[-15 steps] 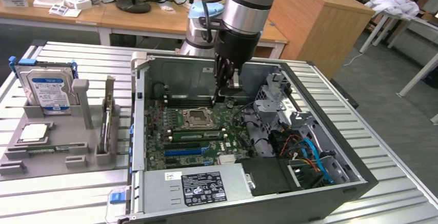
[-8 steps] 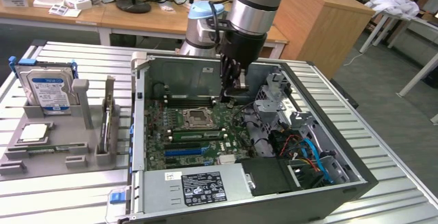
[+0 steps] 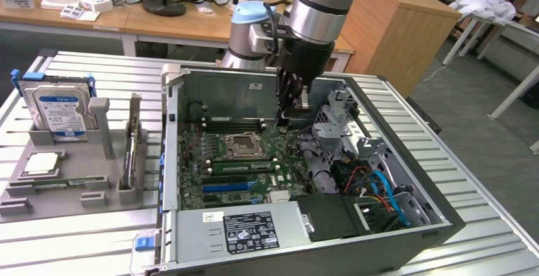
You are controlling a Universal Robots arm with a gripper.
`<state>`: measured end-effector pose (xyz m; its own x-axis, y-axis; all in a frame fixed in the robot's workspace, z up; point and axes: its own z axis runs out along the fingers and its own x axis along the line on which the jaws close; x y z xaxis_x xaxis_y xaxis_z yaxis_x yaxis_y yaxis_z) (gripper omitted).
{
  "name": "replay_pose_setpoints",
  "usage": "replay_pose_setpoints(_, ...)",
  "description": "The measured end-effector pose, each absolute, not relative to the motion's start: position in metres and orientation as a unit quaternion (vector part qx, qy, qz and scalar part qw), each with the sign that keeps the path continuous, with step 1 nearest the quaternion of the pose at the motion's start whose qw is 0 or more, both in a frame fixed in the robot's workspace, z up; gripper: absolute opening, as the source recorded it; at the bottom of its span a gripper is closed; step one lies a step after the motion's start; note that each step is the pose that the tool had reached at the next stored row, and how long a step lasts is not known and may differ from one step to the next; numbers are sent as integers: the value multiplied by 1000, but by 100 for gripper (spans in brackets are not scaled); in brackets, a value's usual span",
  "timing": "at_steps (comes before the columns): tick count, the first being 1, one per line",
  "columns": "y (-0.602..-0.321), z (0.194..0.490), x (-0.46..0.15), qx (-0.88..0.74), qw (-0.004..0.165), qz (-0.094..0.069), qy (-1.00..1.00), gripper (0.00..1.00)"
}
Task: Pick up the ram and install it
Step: 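Press down the ram until it locks into place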
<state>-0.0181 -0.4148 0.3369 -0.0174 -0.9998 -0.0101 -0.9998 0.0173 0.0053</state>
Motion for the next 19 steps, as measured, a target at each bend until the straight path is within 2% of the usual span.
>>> replay_pose_setpoints(19,-411,337,-11,-701,2,5,713,11)
